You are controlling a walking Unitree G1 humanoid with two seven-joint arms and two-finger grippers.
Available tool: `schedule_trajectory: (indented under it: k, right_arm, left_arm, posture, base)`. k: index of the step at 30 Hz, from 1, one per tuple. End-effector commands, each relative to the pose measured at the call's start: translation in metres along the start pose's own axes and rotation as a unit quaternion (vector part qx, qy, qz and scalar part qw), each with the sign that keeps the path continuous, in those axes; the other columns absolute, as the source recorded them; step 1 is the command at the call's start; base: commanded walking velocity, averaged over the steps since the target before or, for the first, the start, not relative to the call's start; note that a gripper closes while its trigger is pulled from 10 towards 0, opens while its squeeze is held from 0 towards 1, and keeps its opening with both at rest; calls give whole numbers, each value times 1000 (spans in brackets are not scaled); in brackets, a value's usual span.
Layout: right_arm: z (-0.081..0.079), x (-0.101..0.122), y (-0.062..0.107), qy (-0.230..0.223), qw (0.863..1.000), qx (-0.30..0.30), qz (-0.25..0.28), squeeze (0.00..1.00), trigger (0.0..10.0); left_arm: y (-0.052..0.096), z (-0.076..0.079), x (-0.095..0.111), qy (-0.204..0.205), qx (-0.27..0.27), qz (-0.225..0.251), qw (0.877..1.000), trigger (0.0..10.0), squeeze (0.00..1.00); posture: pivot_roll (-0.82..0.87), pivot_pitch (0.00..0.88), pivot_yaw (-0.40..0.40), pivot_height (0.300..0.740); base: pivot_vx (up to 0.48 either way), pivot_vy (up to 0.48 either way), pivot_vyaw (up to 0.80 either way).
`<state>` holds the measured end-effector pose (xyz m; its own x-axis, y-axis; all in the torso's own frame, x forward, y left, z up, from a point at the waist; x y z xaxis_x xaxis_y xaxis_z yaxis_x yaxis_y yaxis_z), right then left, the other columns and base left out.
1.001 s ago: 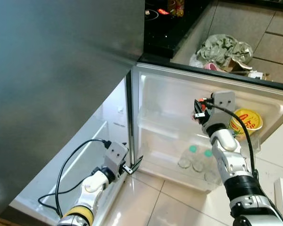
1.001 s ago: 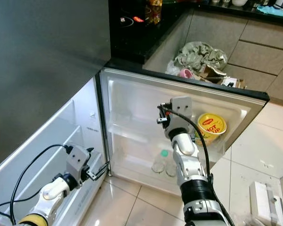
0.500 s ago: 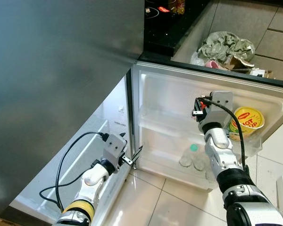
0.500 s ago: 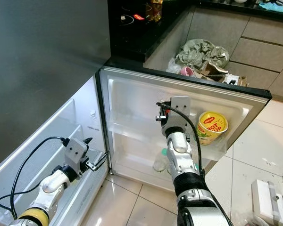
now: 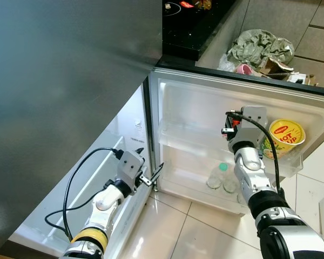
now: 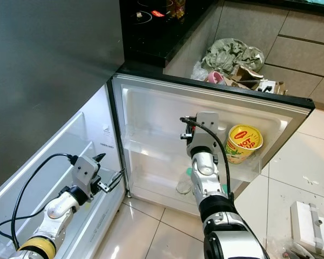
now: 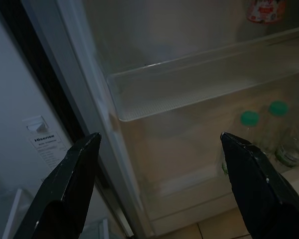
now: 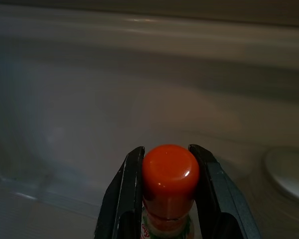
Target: Restocking fridge
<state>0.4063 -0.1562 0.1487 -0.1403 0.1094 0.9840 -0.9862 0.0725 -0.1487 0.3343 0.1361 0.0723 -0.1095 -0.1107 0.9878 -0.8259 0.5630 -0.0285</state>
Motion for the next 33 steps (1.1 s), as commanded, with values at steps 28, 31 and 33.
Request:
schedule_trajectory:
  k: [28,31,33]
  right_arm:
    - [-2,-11,2,14,1000,-2,-16,0,10000]
    - [0,-11,2,16,1000,-8,-17,0,10000]
    - [0,-11,2,17,1000,-9,-18,0,10000]
  left_arm:
    - [8,29,-12,3,-102,-24,994,10000,0]
    - [8,31,-11,5,-108,-23,994,10000,0]
    - [8,32,-11,5,-111,-23,994,10000,0]
  posture:
    - [-23,137,-10,740]
    - [-23,136,-10,740]
    - [-23,136,-10,740]
  base:
    - [0,0,0]
    - [0,0,0]
    - [0,0,0]
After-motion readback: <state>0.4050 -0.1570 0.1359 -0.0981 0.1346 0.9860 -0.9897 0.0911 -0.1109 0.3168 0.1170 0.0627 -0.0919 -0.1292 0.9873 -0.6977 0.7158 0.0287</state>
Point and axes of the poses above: a point about 5 cm out from each wrist's last joint towards the gripper, its own y axis pointing back from the gripper into the wrist, its own x axis along the axis of the wrist's last joint, z = x × y, the point moved 3 cm from there along -y, pointing out of the wrist towards the gripper, and after that the axes turned 5 degrees about y, right-handed, at the moved point
